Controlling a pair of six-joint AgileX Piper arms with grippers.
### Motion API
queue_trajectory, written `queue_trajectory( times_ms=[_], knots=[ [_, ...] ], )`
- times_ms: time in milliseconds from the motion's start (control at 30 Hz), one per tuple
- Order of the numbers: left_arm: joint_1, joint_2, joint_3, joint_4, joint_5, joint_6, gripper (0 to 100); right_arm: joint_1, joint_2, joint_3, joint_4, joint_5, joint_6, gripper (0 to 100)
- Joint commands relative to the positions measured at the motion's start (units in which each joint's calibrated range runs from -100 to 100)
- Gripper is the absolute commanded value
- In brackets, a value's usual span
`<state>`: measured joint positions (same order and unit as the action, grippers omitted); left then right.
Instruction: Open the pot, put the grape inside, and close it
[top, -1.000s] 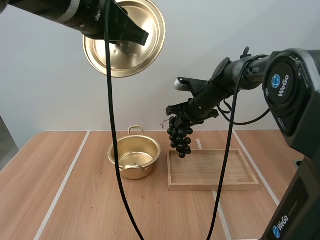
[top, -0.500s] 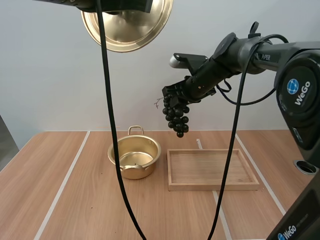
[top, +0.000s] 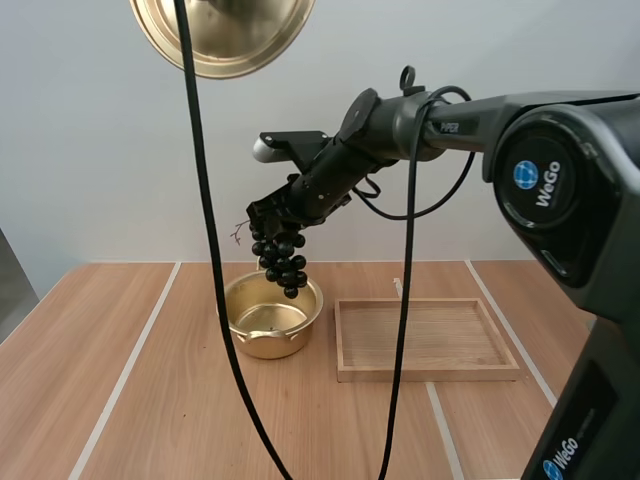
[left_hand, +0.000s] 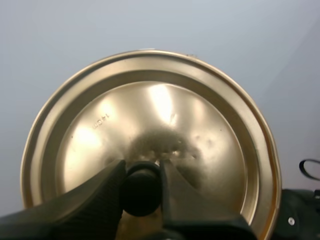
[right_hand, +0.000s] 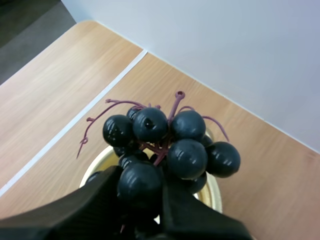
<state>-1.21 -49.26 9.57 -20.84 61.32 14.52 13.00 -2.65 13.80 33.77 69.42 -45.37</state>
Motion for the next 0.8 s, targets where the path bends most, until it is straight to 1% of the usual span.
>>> queue_trajectory(
  times_ms=[0, 200, 600, 767],
  knots=[
    [0.58, -0.3, -2.6, -1.2, -2.7, -0.6, 0, 0.9, 1.6, -0.3, 0.3, -1.6, -0.8, 0],
    [0.58, -0.3, -3.1, -1.2, 0.1, -0.6, 0, 1.4, 5.7, -0.3, 0.3, -3.5, -1.6, 0],
    [0.58, -0.3, -3.1, -1.1, 0.3, -0.3, 0, 1.4, 8.5, -0.2, 0.1, 7.4, -1.6, 0],
    [0.58, -0.3, -3.1, -1.0, 0.3, -0.2, 0, 1.4, 8.5, -0.2, -2.3, 9.7, -0.5, 0]
  ],
)
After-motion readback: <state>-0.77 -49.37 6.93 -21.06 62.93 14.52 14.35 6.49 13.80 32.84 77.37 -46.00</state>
